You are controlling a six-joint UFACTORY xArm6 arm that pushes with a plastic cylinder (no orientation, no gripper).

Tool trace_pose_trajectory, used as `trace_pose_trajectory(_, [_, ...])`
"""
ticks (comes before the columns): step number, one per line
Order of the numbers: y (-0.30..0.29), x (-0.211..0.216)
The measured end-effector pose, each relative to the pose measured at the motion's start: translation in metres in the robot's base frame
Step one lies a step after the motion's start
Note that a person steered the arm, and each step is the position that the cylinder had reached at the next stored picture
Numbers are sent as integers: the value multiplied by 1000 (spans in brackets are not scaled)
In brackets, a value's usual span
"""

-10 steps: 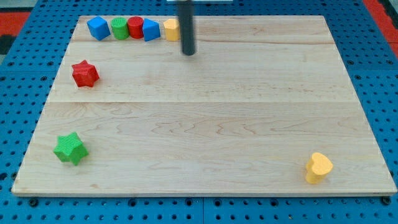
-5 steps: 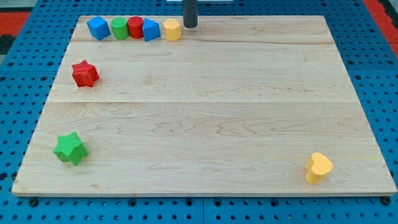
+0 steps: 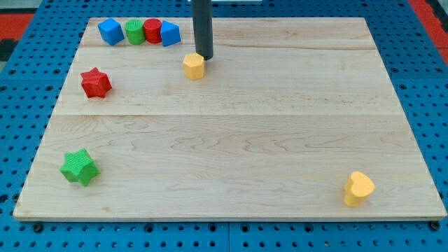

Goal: Push the hexagon into the red star

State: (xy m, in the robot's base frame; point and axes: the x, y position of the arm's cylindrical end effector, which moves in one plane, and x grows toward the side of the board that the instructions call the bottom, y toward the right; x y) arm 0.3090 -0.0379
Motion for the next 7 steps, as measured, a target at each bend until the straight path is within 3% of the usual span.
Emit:
trace_pose_trajectory(1, [15, 12])
trace_pose_trajectory(3, [-43, 43])
trace_pose_trajectory(5, [-67, 24])
trace_pose_trajectory(6, [-92, 61])
trace_pose_trajectory(7, [-99, 72])
